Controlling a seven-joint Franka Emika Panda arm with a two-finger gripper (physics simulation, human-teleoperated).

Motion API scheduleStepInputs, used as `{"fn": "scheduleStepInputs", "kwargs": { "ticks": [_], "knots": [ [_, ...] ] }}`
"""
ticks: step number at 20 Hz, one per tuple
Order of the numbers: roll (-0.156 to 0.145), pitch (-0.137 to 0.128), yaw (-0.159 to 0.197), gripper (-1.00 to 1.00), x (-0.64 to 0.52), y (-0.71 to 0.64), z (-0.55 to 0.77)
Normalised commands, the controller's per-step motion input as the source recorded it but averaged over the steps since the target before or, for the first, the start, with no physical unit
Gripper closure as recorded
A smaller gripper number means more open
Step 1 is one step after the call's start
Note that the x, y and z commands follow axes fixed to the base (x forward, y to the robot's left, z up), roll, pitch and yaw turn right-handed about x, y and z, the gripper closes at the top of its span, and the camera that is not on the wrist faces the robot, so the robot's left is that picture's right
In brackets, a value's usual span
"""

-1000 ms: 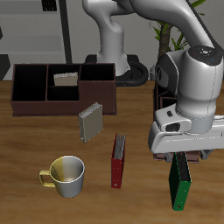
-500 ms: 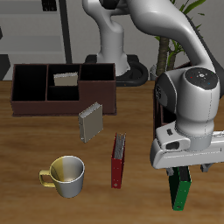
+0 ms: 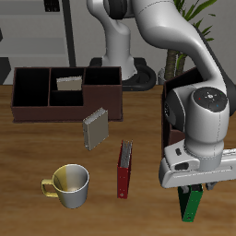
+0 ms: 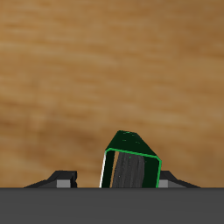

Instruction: Place the right yellow book into the back desk caddy's back compartment and place the green book into the left desk caddy's back compartment and place the left yellow book into the left desk caddy's left compartment

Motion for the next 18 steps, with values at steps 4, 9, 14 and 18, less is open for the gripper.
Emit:
{"fn": "scheduleStepInputs", "kwargs": {
  "ticks": [4, 9, 14, 18],
  "knots": [
    [0.010, -0.007, -0.028, 1.00, -0.07, -0.14, 0.20],
    [0.025, -0.018, -0.006, 1.00, -0.05, -0.21, 0.35],
    [0.006, -0.094, -0.024, 1.00, -0.36, -0.10, 1.01],
    [0.018, -0.098, -0.010, 1.00, -0.42, 0.01, 0.97]
  ]
}}
